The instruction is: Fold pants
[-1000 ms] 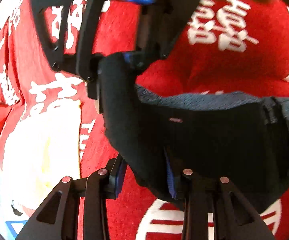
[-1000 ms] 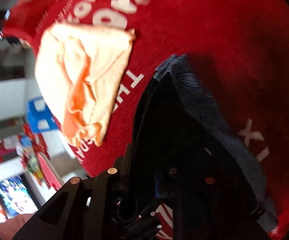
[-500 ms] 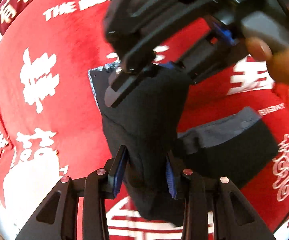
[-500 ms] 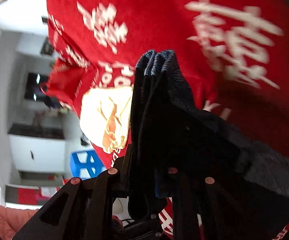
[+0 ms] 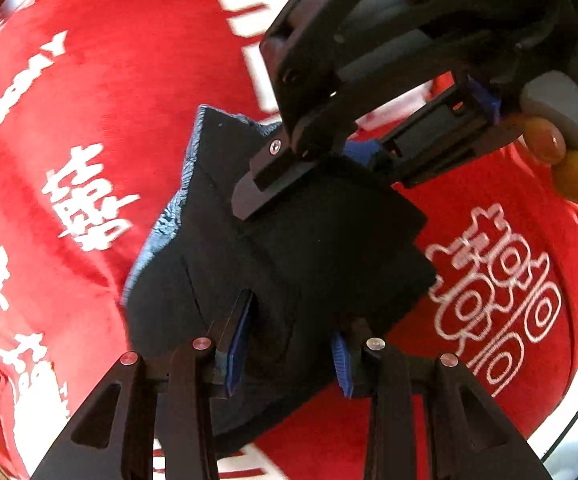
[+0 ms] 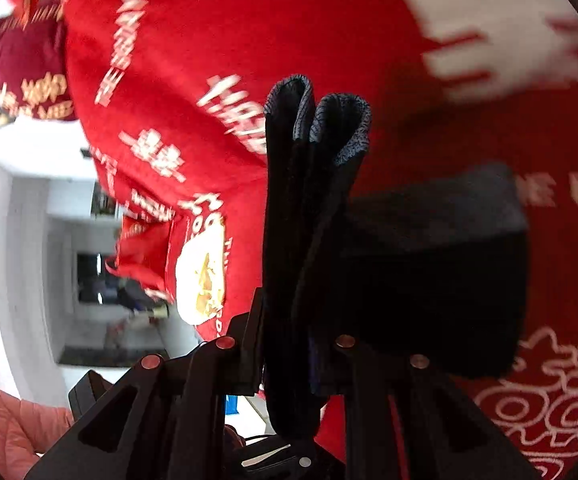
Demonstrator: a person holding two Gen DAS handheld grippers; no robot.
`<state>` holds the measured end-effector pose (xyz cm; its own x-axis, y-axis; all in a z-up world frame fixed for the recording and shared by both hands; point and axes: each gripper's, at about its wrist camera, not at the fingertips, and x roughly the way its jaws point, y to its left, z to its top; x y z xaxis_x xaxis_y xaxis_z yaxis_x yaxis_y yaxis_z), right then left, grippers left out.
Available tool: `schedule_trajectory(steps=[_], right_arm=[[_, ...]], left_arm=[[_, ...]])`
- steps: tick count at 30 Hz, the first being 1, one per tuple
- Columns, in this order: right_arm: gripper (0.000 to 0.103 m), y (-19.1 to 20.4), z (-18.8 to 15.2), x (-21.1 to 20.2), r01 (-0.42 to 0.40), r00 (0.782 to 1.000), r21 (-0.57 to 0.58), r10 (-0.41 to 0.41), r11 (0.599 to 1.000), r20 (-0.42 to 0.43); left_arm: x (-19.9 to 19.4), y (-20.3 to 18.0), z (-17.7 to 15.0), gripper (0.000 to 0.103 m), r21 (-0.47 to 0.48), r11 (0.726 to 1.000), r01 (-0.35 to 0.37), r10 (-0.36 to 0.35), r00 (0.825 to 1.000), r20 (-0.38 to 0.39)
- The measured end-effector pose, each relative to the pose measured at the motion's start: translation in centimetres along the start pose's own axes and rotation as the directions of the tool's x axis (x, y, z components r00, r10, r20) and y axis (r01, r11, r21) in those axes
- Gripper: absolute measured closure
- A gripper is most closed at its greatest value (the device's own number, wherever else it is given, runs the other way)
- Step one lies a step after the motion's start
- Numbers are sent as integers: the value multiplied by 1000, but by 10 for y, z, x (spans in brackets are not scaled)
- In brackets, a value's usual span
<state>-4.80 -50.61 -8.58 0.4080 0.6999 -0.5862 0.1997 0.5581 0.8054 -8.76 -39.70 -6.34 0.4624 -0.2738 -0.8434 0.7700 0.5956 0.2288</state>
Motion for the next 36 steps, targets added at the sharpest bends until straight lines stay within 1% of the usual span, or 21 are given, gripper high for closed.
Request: schedule_trajectory(steps=[1,4,7,8,9,11,13,15,16,18,19,21,22,24,26,28,31,32,34,35,36], right_arm=[[85,-14,-2,-8,5,1000,25,-5,1000,7],[85,-53,-10,-7,23,1000,92,-25,995,17],[85,-84,-17,-4,41,999,140,-44,989,14],[85,-91,-19,-11,46,999,145,-48,988,12],[85,-95,-20,-8,57,998,152,-59,987,8],[84,-99,-22,-5,61,998,167,-63,984,9],[84,-96,-22,-3,84,996,159,-87,984,13],[83,-88,-21,-3,134,990,141,-138,981,14],[83,-85,-20,-3,158,987,131,-161,979,15],[80,-76,-24,-3,221,975,96,-223,971,16],[79,-75,-25,-5,256,966,74,-258,964,19],[73,-63,-26,-3,344,939,27,-344,939,18],[72,-56,-27,-1,399,917,2,-399,917,17],[66,-48,-28,2,472,882,-34,-471,881,26],[63,-41,-31,4,546,838,-62,-545,836,30],[63,-35,-36,0,589,808,-62,-587,806,43],[63,-22,-39,-6,622,782,-25,-620,783,63],[63,-24,-43,-13,623,781,-17,-621,782,72],[63,-10,-47,-14,621,779,-4,-617,784,108],[63,-6,-50,-16,624,776,-9,-619,781,121],[63,-6,-54,-21,626,775,-17,-619,780,127]], left_arm=[[6,-9,0,67,15,1000,7,-7,1000,-14],[26,-29,-4,67,46,999,29,-26,998,-63],[39,-40,-10,67,62,998,23,-17,995,-98],[40,-42,-11,66,70,997,20,-12,995,-104],[41,-41,-13,65,73,997,19,-11,994,-109],[40,-40,-15,60,76,997,24,-15,993,-120],[37,-35,-16,56,67,997,38,-29,991,-131],[31,-24,-17,39,31,998,51,-46,988,-144],[25,-15,-18,36,3,999,54,-53,988,-146],[18,-2,-22,35,-43,997,71,-77,986,-151],[16,3,-24,35,-60,996,71,-80,985,-156],[9,18,-28,35,-98,994,45,-60,985,-160],[7,27,-30,35,-123,992,36,-56,984,-167],[5,53,-35,35,-202,979,17,-56,981,-187],[8,72,-39,35,-259,966,-5,-51,977,-208],[15,94,-45,35,-308,951,-39,-38,970,-241],[32,117,-55,35,-363,929,-64,-55,950,-308],[38,123,-59,35,-376,924,-77,-60,939,-338],[46,131,-66,35,-413,908,-73,-87,931,-354],[49,135,-71,31,-438,897,-66,-106,928,-358],[51,137,-73,19,-446,892,-73,-106,926,-363]])
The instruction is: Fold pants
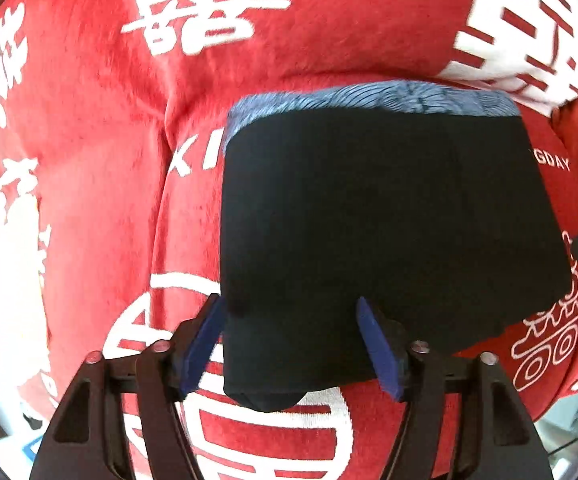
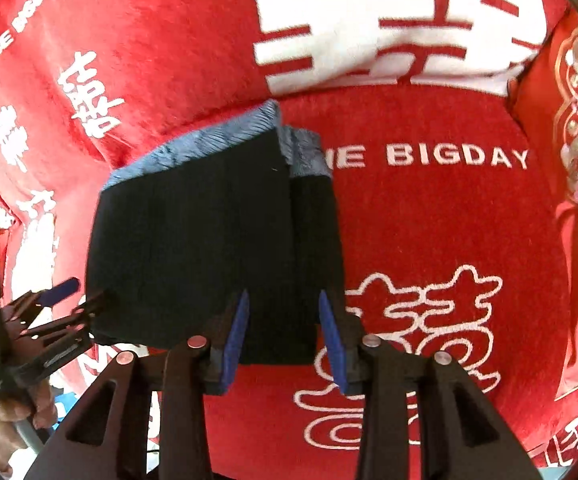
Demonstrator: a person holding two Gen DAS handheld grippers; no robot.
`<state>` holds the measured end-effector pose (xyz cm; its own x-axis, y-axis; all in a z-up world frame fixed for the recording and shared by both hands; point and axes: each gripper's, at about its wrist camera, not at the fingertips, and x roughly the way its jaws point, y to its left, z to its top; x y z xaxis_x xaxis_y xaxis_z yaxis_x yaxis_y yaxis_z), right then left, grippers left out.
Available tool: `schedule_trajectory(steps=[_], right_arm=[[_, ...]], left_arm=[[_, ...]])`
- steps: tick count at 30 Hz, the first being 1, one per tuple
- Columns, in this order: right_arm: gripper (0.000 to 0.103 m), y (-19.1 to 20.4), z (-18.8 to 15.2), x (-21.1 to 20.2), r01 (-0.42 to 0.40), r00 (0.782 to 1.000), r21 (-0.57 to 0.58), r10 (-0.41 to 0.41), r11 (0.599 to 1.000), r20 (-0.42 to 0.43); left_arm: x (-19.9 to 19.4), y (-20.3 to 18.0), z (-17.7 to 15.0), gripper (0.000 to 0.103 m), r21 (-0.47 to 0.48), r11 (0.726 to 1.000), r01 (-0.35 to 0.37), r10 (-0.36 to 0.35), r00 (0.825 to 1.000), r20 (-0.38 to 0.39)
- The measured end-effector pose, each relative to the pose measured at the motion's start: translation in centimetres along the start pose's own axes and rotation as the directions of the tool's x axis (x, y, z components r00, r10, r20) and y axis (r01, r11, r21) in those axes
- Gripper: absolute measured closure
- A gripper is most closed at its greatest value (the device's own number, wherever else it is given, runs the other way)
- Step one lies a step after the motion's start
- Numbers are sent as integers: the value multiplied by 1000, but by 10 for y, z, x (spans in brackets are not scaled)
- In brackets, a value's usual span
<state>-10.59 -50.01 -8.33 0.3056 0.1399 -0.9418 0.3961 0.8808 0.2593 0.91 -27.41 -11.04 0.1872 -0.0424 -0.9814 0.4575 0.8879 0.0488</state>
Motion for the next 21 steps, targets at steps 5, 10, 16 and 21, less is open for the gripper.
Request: schedule_trajectory(steps=[5,10,16,21], right_arm=[[63,25,-8,16,4,998,-63,-7,998,-57],[61,29,-12,30,43,995,-85,-50,995,-85],[55,30,-9,35,63,993,-103,-73,993,-93],[45,28,-9,38,77,992,-108,-88,991,-93]], left_arm=[[7,7,-3,17,-26,999,18,-19,1000,-6],[10,12,-1,17,-34,998,44,-44,999,-14],[12,15,3,17,-42,998,53,-53,998,-20],[11,19,6,17,-51,997,59,-60,998,-23]])
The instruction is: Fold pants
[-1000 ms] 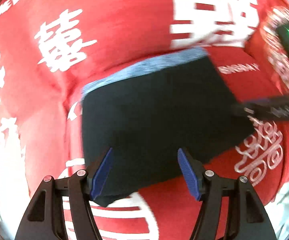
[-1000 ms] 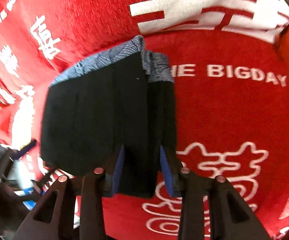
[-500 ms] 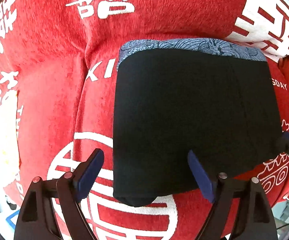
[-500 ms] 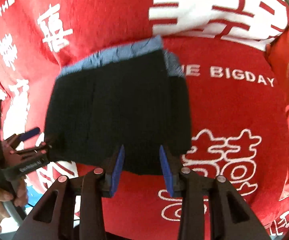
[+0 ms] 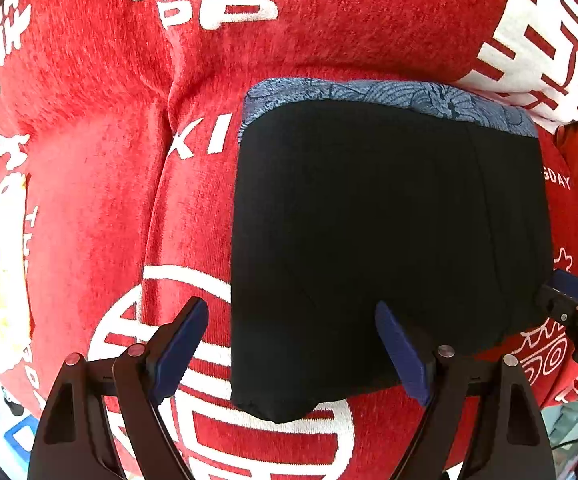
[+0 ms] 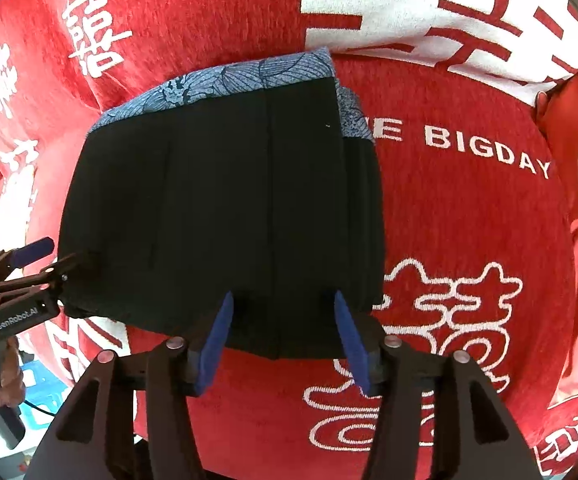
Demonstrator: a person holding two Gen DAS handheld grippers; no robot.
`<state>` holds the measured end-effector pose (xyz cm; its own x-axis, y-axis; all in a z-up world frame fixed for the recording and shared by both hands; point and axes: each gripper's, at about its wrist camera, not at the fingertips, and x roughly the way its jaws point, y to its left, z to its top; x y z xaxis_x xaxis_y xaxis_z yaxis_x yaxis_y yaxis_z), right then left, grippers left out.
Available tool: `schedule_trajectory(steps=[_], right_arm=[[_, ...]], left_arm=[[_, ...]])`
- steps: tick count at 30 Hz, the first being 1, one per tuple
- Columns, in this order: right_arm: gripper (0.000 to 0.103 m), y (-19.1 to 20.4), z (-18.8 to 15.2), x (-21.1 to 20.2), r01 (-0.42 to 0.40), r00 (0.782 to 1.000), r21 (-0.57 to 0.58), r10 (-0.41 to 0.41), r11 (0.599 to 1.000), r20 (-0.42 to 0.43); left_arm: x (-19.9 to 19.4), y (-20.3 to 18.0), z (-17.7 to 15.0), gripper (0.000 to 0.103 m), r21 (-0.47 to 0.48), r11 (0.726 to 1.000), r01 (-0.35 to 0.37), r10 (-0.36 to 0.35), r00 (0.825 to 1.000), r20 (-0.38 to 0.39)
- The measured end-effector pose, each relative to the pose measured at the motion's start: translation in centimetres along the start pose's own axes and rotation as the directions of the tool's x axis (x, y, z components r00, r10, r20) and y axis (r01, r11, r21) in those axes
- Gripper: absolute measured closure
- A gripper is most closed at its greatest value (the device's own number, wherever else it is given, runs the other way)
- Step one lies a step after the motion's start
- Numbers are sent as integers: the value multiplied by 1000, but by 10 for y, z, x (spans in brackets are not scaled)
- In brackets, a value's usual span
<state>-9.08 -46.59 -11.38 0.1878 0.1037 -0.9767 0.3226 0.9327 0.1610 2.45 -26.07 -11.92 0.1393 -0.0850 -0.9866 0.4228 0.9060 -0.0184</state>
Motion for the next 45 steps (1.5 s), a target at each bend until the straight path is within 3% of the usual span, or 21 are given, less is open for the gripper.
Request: schedule_trajectory(steps=[3,13,17,45], right_arm=[[40,-3,3,2,-2,1000,9,2,1000,-2],[38,-12,6,6,-35,999,29,35,999,-8],[31,-16,6,7,-34,999,41,35,999,-12],[30,-35,3,4,-94,995,93,96,991,-20]], left_arm=[[-1,3,3,17,-2,1000,-9,9,1000,5],[1,7,15,17,-8,1000,-24,24,1000,4],[2,8,16,17,-13,1000,-20,20,1000,-3],[7,8,18,17,-13,1000,-10,9,1000,-22]])
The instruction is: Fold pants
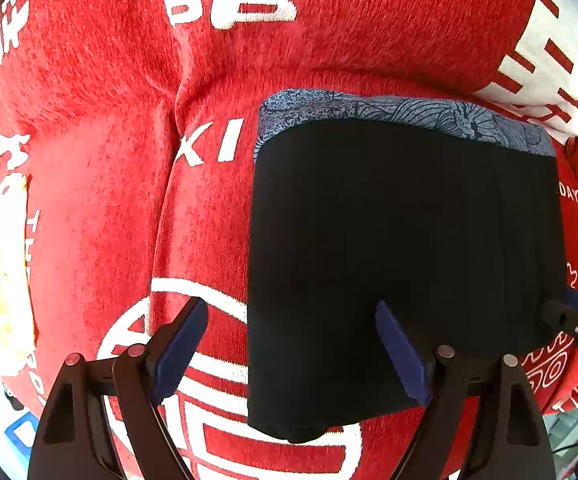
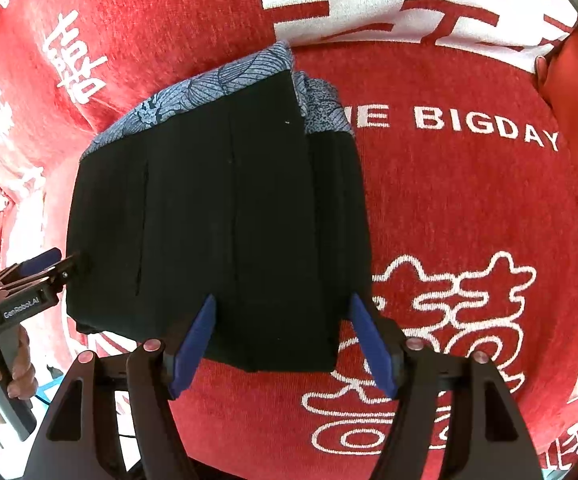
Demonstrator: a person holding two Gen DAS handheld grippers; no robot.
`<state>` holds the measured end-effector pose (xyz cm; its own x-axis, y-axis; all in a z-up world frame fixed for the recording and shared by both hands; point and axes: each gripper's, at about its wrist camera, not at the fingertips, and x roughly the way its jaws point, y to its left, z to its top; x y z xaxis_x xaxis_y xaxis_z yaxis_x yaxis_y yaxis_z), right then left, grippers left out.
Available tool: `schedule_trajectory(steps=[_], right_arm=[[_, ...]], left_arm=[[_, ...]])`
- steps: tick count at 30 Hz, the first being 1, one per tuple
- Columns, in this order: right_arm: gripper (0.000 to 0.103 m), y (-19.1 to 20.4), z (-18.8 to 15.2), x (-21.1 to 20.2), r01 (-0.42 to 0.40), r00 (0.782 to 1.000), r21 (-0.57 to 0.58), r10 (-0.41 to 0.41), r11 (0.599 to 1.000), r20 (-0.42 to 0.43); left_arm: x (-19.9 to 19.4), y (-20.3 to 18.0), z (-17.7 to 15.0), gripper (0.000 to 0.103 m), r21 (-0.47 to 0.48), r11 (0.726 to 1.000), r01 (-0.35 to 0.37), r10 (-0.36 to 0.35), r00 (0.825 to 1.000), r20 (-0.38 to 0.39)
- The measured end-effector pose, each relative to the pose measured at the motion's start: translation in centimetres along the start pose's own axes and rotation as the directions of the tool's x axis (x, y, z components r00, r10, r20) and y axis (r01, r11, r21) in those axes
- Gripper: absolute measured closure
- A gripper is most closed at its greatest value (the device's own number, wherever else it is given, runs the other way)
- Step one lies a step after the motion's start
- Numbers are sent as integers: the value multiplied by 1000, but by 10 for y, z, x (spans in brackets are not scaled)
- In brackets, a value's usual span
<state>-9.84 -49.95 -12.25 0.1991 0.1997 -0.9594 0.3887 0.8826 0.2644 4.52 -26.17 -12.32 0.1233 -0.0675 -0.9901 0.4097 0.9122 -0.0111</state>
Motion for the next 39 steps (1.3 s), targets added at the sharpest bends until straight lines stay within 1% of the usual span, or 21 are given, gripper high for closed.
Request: schedule_trajectory(steps=[5,9,12,14,18,20,22,24,27,28,30,31,35,38,39], right_arm=[[30,-4,0,-3,-18,1000,2,18,1000,1],[30,-9,2,-10,-13,1000,1,13,1000,16],[30,-20,6,-12,-22,1000,29,22,999,20],[30,-29,9,-13,-45,999,62,44,997,21],[30,-44,16,-14,-86,996,109,83,990,32],[30,-49,19,-15,-111,993,122,106,986,49],[30,-54,23,-16,-136,990,132,129,982,60],[30,-57,27,-14,-169,985,141,162,975,64],[29,-60,31,-12,-207,978,137,200,969,63],[29,-61,33,-9,-224,974,130,218,966,56],[25,-63,36,-1,-246,969,123,244,961,31],[25,-64,38,3,-255,967,117,255,960,17],[25,-67,43,21,-313,947,118,319,942,-36],[25,-71,48,29,-355,930,124,363,927,-49],[25,-73,49,30,-367,926,125,375,922,-52]], left_arm=[[0,0,1,17,-1,1000,1,-1,1000,-3],[0,0,2,17,7,1000,2,-2,1000,-6],[1,0,2,17,9,1000,7,-7,1000,-7],[-1,3,5,17,-3,999,34,-34,999,-8],[-12,17,14,17,-71,988,137,-135,990,33],[-11,21,21,17,-72,986,152,-150,988,37],[-7,21,25,17,-51,987,149,-148,989,23],[-1,22,27,17,-38,986,164,-164,986,4],[7,28,29,17,-48,975,218,-219,976,-12],[10,30,31,17,-55,970,239,-240,971,-18],[15,34,33,17,-62,961,270,-272,962,-24],[16,35,34,17,-58,959,276,-278,960,-22],[22,36,39,17,-23,953,303,-304,952,-31],[30,36,42,17,-2,939,344,-344,938,-55],[33,37,43,17,-2,932,363,-363,930,-62]])
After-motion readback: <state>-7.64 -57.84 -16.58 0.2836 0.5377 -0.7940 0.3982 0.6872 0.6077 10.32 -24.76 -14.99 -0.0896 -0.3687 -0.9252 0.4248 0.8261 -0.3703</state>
